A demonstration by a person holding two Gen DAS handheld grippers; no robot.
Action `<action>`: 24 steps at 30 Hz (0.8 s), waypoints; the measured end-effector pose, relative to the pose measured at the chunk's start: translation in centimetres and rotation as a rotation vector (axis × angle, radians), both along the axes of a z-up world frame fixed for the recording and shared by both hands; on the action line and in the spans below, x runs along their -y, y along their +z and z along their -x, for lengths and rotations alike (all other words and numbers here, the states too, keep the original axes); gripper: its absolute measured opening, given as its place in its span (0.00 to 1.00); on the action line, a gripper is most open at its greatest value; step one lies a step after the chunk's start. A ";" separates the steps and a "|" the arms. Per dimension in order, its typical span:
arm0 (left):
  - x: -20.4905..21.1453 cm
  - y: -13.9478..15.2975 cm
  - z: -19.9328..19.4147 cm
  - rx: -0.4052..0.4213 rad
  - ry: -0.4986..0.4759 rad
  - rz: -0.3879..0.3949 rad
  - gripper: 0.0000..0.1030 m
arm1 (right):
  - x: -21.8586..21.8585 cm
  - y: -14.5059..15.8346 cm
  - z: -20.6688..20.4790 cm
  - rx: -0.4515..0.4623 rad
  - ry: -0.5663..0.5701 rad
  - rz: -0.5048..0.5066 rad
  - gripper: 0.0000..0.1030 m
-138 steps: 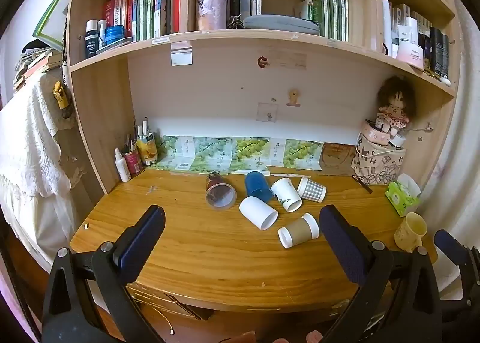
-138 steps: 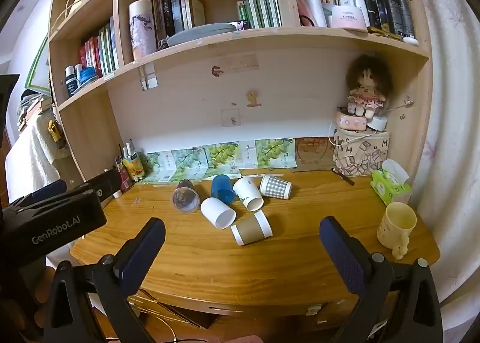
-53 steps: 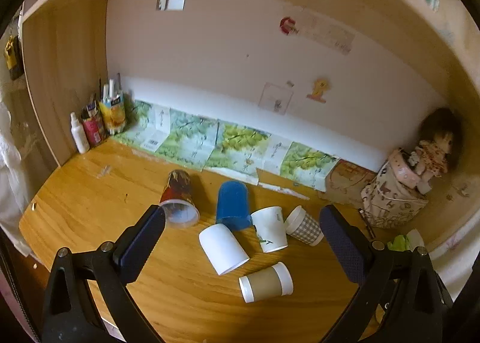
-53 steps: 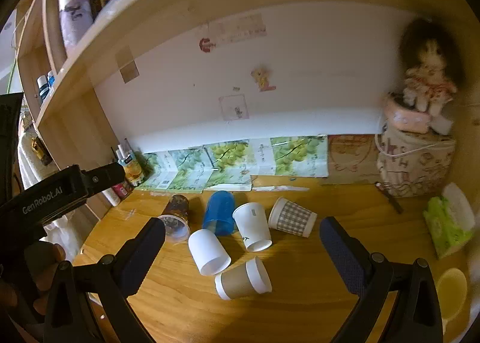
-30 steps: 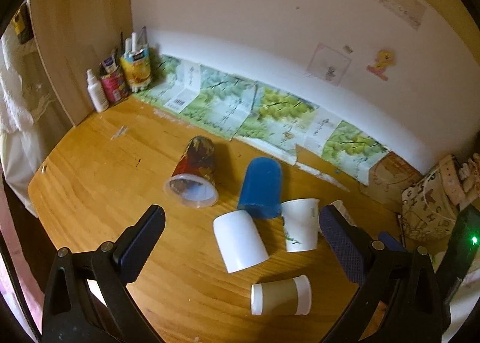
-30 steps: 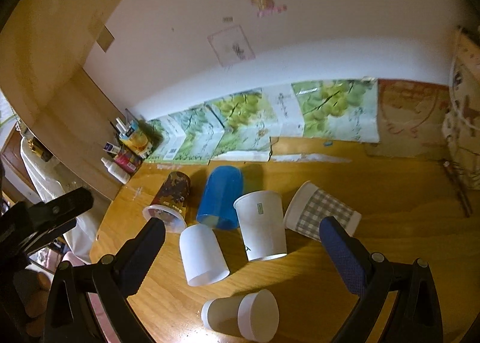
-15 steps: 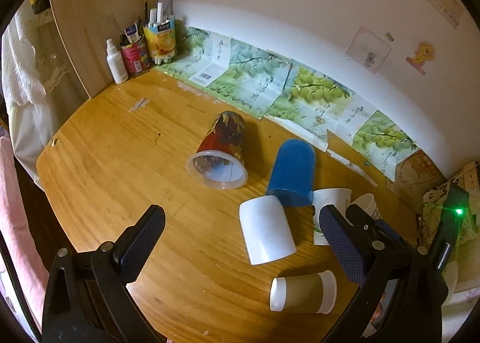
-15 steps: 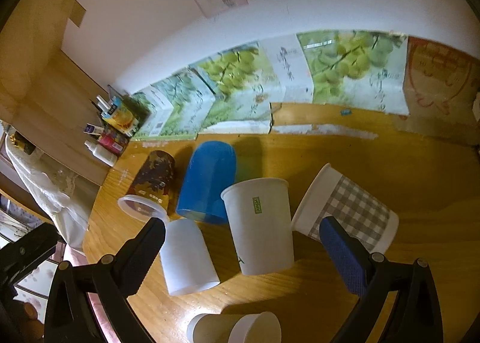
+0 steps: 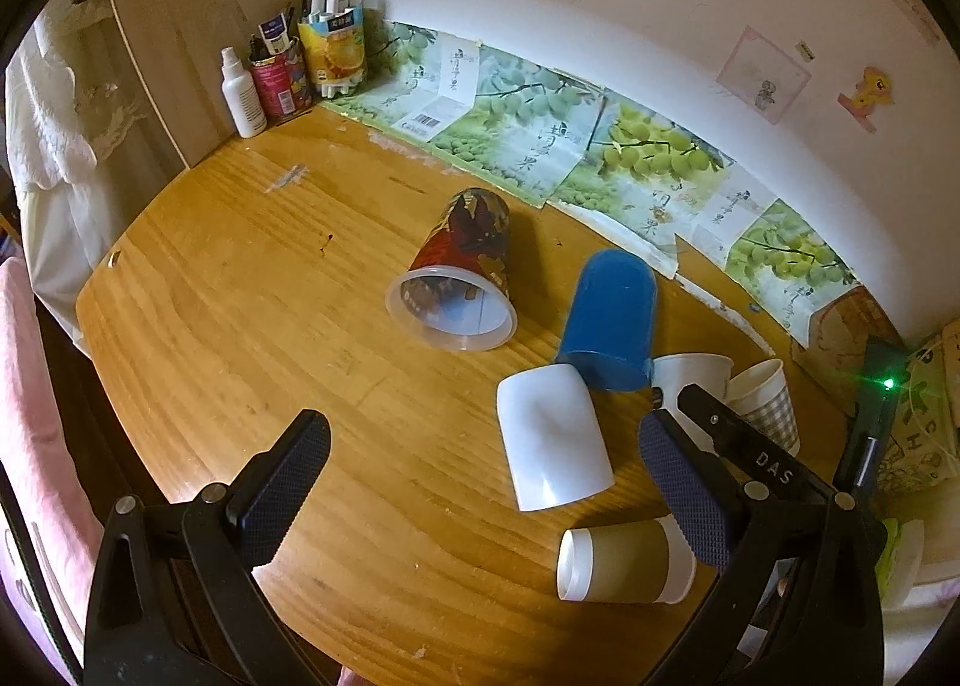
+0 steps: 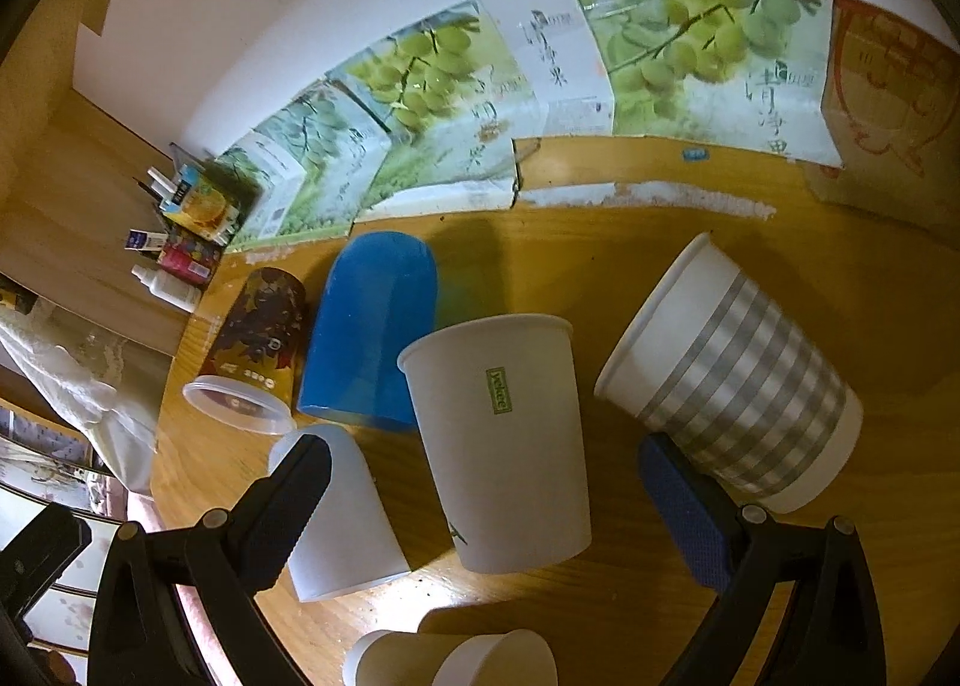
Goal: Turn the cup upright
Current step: 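Lower the right gripper over the white panda-print cup and close on it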
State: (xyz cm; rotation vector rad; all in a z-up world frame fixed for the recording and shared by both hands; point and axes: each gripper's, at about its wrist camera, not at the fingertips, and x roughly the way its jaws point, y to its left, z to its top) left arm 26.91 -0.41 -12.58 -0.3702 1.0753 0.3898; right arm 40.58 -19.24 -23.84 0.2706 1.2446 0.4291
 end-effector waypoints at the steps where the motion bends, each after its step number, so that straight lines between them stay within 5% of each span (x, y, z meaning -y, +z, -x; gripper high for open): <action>1: 0.0 0.0 0.1 -0.002 0.003 -0.001 0.99 | 0.0 -0.2 -0.1 -0.008 0.002 0.002 0.95; 11: -0.7 -0.3 0.9 -0.012 0.033 0.007 0.99 | -0.3 -1.6 -0.5 -0.048 0.011 0.011 0.89; 21: -0.9 -0.2 1.5 -0.013 0.050 0.011 0.99 | 0.0 -2.4 -0.8 -0.082 0.011 0.005 0.64; 24: -0.9 -0.2 1.5 -0.012 0.049 0.011 0.99 | 0.0 -2.4 -0.8 -0.084 0.007 0.005 0.63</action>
